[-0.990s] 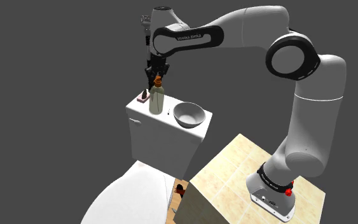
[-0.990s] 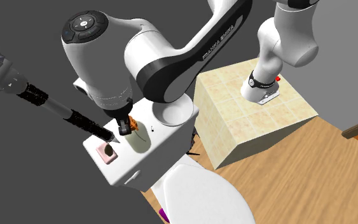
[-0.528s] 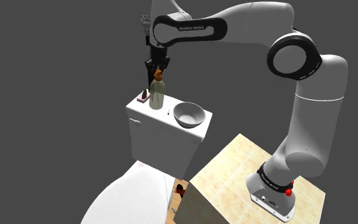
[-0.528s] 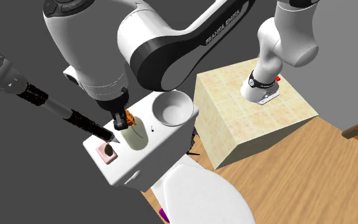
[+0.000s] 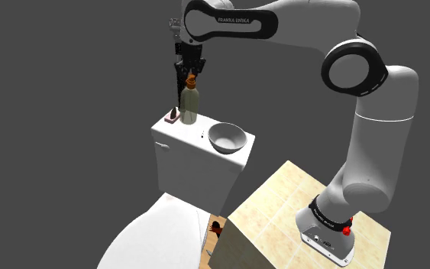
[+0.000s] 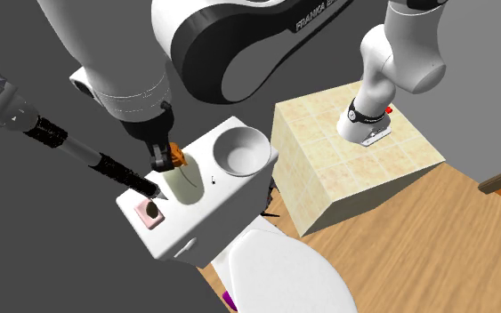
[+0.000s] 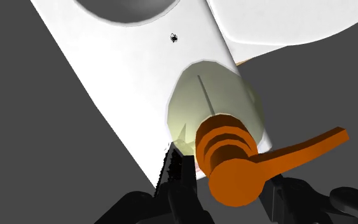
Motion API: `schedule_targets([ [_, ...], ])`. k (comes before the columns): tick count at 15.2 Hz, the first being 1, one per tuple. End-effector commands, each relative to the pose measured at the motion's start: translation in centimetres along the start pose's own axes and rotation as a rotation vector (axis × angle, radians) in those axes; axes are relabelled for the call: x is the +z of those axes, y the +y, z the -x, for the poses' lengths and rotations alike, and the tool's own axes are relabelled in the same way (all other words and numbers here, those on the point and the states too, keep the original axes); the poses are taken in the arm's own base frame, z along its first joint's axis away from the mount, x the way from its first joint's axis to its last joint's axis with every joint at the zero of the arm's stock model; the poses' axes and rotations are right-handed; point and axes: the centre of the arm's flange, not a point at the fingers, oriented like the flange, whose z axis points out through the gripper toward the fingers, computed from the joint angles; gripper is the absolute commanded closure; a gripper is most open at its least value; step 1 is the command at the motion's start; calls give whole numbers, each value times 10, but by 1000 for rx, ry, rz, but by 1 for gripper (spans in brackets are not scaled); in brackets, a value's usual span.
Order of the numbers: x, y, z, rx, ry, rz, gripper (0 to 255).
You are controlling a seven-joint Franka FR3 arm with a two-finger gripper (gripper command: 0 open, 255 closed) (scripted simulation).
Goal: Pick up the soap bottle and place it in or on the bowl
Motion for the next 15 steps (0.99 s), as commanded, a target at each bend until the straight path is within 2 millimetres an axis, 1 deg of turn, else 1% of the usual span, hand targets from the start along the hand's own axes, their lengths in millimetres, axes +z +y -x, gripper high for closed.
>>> schedule_targets([
  [1, -10, 1, -1, 0, 0, 0, 255],
  [11, -63, 4, -6, 0, 0, 0, 255],
  [12, -64, 4, -6, 0, 0, 0, 255],
  [15, -82, 25, 23, 0, 0, 0, 255],
])
